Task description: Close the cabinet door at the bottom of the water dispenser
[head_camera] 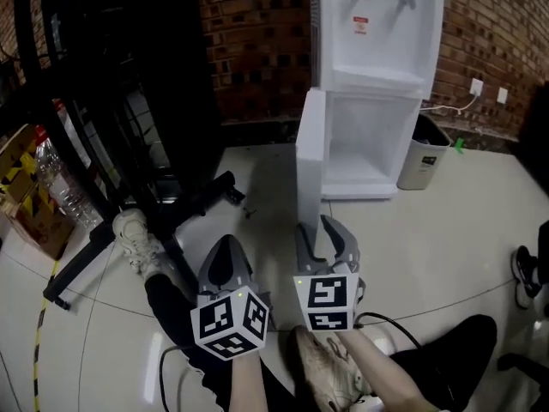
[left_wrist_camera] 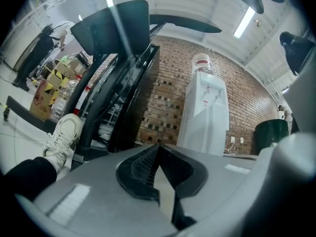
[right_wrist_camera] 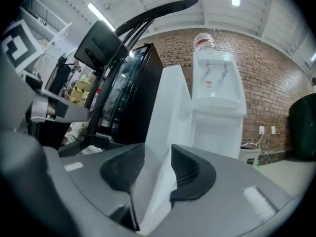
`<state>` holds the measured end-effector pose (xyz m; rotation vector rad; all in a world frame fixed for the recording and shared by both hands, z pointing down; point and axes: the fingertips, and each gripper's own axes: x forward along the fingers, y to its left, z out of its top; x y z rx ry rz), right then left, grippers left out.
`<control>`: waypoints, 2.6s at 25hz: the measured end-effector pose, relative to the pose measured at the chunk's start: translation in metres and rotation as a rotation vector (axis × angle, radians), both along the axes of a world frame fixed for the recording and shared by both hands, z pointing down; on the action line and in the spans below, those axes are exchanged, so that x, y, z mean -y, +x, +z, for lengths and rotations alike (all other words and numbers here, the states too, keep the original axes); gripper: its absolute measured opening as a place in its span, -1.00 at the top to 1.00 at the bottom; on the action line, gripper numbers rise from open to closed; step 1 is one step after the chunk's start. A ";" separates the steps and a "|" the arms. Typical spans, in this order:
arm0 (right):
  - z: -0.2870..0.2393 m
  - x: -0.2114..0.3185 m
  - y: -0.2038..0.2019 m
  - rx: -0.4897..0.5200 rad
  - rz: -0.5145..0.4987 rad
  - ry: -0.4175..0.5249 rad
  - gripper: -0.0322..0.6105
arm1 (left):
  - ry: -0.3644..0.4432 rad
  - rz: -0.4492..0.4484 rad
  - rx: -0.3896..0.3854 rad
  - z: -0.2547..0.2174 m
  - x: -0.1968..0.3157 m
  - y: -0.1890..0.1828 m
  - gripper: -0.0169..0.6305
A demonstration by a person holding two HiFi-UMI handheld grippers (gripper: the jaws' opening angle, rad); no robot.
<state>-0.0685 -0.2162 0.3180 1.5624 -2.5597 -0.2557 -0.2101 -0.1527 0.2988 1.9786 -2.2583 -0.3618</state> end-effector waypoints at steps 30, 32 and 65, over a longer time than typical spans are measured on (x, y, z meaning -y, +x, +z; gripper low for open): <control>0.001 0.150 0.261 -0.036 0.542 -0.035 0.85 | -0.072 -0.001 0.019 0.017 0.043 0.005 0.91; 0.002 0.164 0.268 -0.047 0.538 -0.030 0.86 | -0.087 0.001 0.027 0.022 0.057 0.006 0.91; -0.035 0.225 0.260 -0.121 0.403 -0.060 0.90 | -0.127 0.116 0.064 0.028 0.055 0.055 0.91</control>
